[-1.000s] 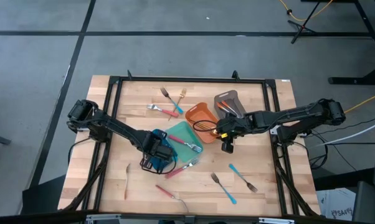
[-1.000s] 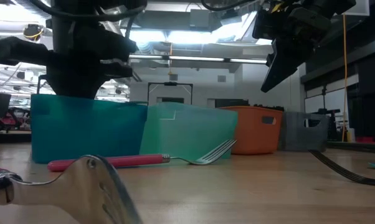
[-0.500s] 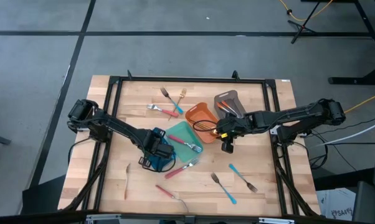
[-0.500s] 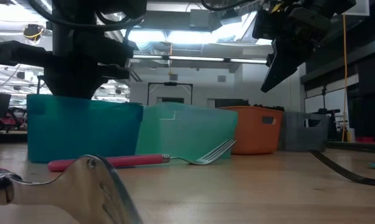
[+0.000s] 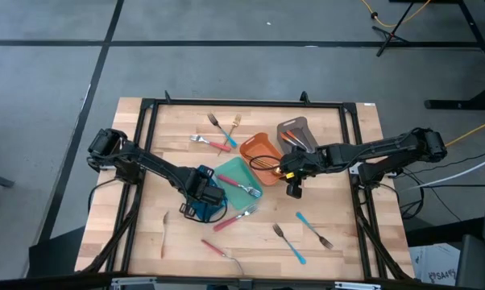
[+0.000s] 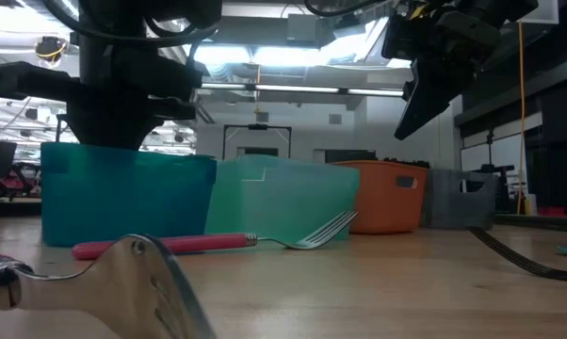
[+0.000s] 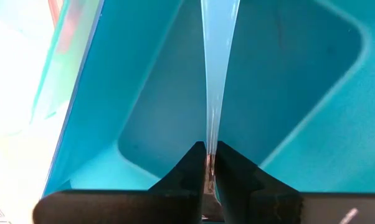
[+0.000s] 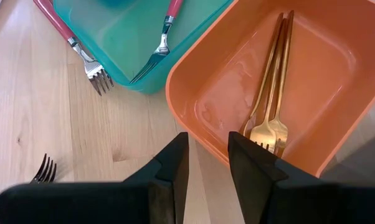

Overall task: Sort silverware by color (type)
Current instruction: Put the blue fork into the blue bin

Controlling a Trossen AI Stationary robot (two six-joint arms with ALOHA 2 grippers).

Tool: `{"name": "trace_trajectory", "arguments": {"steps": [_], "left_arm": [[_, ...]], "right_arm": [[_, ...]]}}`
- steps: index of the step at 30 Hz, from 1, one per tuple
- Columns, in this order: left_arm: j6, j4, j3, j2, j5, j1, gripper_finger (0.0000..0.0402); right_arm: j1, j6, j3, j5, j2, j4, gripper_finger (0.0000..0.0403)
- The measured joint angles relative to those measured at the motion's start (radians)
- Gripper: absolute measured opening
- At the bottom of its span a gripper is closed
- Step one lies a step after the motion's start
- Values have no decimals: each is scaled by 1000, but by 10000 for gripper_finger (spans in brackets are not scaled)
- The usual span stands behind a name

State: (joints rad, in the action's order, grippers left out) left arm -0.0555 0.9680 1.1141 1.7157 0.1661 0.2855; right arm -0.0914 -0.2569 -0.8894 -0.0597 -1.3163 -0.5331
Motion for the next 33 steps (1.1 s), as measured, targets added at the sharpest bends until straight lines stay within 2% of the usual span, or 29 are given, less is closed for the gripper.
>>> {"name": "trace_trajectory", "arguments": {"steps": [29, 33], "left_arm": [[0, -16, 0, 0, 26, 0, 28], [0, -26, 0, 0, 27, 0, 41]], "right_arm": [[0, 0, 0, 0, 0, 0, 105], [0, 0, 0, 0, 0, 0, 105]]}}
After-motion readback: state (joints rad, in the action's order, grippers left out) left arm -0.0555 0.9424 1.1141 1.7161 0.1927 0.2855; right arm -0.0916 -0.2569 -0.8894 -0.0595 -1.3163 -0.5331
